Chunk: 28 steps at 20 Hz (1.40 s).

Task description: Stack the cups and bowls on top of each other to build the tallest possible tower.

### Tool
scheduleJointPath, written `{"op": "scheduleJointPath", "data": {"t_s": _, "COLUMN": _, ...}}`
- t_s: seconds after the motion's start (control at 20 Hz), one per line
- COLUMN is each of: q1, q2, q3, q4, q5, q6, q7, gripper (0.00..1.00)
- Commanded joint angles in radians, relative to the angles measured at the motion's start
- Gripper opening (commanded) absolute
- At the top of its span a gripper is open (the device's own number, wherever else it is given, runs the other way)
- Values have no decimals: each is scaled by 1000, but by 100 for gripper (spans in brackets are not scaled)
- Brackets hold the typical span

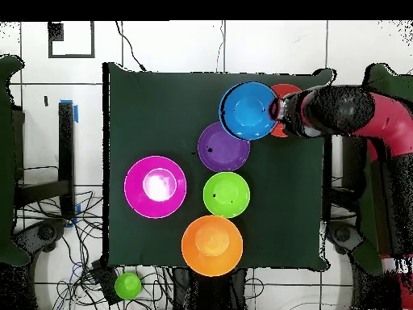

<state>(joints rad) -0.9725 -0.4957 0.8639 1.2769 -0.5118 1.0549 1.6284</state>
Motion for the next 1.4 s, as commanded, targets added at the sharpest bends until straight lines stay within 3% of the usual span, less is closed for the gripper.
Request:
{"op": "scheduleJointPath", "data": {"t_s": 0.05, "q1": 26, "q2": 45, "q3": -1, "q4": 33, "q5": -18, "q6": 3, "q7": -235, "gripper": 0}}
{"op": "scheduleJointPath", "data": {"t_s": 1.4, "q1": 23, "q2": 60, "q3": 5, "q4": 34, "q5": -1, "q6": -4, "q7": -224, "gripper": 0}}
